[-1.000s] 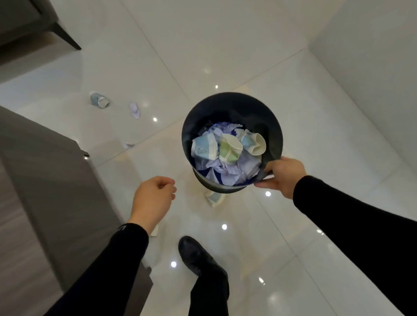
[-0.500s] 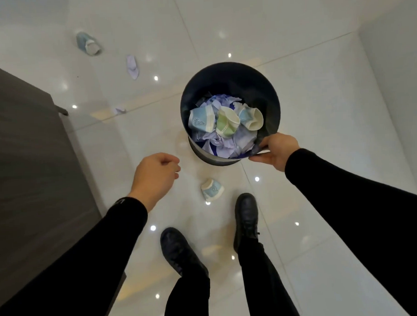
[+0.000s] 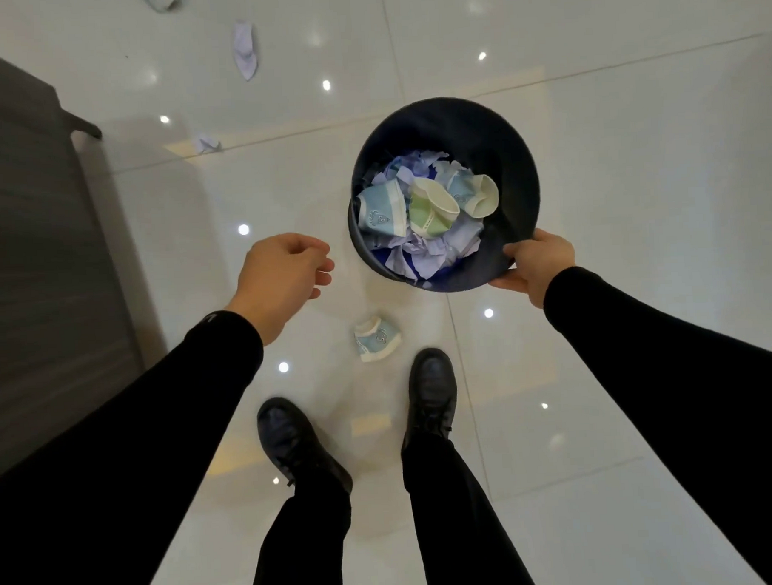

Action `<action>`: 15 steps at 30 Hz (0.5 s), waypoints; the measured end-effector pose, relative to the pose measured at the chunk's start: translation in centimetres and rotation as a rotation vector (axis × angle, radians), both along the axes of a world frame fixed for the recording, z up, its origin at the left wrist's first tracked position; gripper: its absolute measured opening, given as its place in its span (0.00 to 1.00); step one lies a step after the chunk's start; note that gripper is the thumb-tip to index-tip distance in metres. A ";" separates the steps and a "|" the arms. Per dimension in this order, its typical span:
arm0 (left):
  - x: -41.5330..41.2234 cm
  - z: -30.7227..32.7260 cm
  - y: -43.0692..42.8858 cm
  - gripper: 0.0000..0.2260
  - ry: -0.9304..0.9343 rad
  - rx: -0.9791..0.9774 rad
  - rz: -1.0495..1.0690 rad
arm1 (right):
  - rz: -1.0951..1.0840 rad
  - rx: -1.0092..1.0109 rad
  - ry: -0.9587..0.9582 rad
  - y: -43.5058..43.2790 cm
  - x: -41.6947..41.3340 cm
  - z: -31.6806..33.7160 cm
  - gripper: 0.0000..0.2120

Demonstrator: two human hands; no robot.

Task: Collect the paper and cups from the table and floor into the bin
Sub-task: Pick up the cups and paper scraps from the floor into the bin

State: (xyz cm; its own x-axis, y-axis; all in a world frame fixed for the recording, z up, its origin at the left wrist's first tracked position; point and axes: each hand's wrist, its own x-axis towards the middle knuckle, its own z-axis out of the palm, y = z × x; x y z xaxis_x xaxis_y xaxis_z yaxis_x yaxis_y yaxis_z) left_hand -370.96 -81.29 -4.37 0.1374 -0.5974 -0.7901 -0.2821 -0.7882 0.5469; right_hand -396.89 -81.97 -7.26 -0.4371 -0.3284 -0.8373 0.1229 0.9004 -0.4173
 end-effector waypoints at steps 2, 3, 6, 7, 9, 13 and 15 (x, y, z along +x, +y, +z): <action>0.5 -0.2 0.6 0.07 -0.032 0.006 -0.004 | -0.046 -0.111 0.042 1.0 0.3 -0.1 0.18; 1.0 -0.3 1.0 0.07 -0.048 0.010 0.001 | -0.072 -0.137 0.066 2.1 1.0 -0.1 0.23; 3.3 -0.5 3.3 0.08 -0.136 0.060 0.014 | -0.009 -0.039 0.103 7.4 4.8 0.2 0.30; 4.2 -0.7 4.6 0.09 -0.164 0.097 0.029 | 0.068 0.011 0.089 9.3 6.4 0.1 0.29; 6.3 -1.4 7.7 0.09 -0.200 0.186 0.067 | 0.189 0.087 0.019 12.0 9.3 -0.7 0.28; 11.0 -4.2 13.1 0.06 -0.358 0.326 -0.006 | 0.369 0.097 0.010 12.1 13.7 -4.1 0.23; 13.1 -6.2 14.4 0.09 -0.438 0.344 -0.058 | 0.437 0.092 0.088 11.5 15.0 -6.4 0.20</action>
